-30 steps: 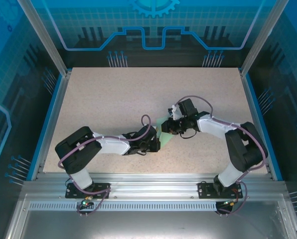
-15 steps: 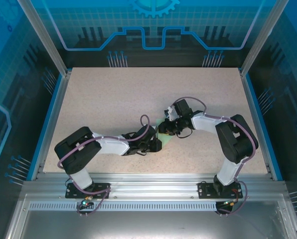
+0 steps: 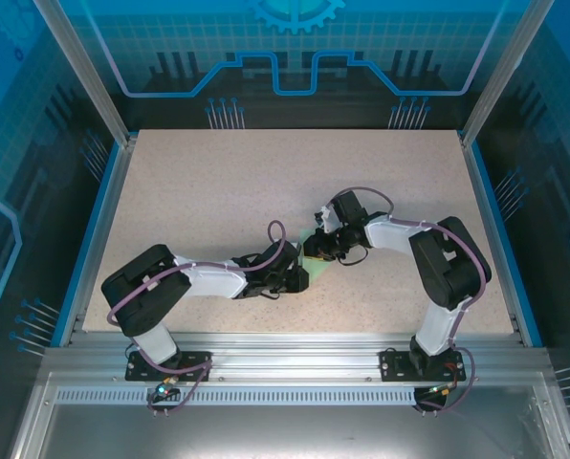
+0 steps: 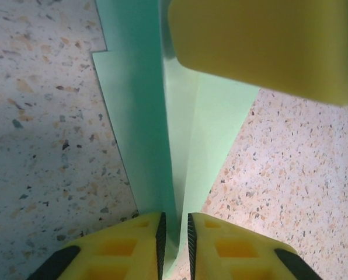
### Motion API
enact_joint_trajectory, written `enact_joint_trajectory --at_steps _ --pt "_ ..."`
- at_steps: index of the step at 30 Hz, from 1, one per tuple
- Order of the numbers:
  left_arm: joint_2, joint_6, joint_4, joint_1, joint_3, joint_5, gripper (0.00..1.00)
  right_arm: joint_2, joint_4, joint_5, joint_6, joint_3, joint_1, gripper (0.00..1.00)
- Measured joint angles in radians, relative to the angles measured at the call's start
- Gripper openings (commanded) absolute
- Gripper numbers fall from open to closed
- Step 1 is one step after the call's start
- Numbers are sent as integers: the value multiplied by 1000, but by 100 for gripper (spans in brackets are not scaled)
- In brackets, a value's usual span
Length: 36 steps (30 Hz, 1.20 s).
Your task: Fold a paper plane with a square sheet of paper (pick it up from the middle)
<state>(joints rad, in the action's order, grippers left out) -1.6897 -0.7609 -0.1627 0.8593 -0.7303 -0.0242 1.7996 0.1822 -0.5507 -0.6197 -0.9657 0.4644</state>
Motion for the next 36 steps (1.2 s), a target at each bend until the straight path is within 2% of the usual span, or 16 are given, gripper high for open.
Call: enact_joint_trajectory --at_steps 3,6,25,31,36 --pt "2 0 0 0 0 0 5 4 0 0 0 -7 0 20" --pt "2 -10 -6 0 7 0 0 12 1 0 0 -12 0 20" --pt "2 -65 -25 -7 25 -8 2 109 0 -4 1 -58 1 21" --pt "2 -65 -23 -7 25 -7 12 123 -1 -9 8 -62 0 20" --pt "28 -81 -1 -7 27 -7 37 130 -7 -19 12 -63 0 20"
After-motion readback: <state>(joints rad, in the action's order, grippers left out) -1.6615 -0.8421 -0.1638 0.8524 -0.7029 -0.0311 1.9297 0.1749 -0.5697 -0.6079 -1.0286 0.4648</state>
